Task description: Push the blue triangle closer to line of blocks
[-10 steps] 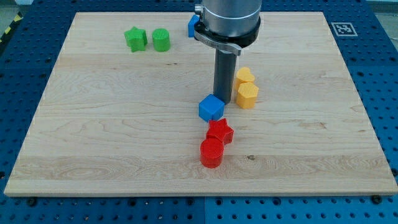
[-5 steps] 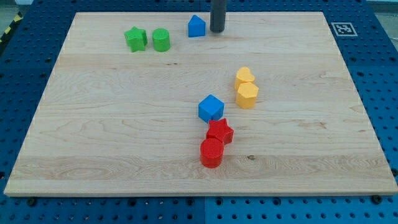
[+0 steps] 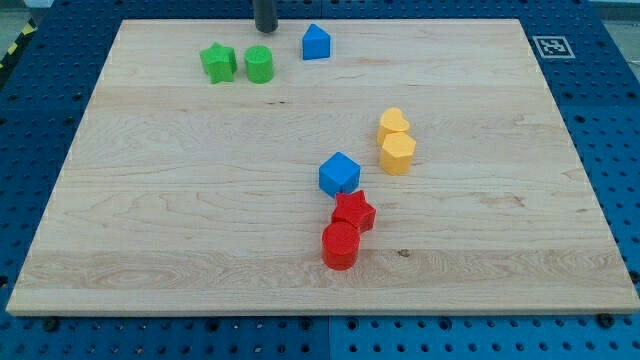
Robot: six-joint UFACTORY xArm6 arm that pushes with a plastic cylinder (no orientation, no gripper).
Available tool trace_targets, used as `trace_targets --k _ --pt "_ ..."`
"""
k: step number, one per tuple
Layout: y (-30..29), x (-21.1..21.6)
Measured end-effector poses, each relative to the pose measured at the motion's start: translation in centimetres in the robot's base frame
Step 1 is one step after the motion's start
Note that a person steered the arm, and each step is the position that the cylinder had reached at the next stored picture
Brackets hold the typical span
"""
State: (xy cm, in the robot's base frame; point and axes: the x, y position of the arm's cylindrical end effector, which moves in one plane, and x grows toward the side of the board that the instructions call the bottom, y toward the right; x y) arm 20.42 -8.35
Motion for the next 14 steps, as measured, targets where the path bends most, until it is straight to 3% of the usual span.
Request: trace_targets --k 3,6,12,14 --pt "6.0 1.8" --pt "6.5 5.0" --pt "11.9 6.2" --pt "11.9 9.3"
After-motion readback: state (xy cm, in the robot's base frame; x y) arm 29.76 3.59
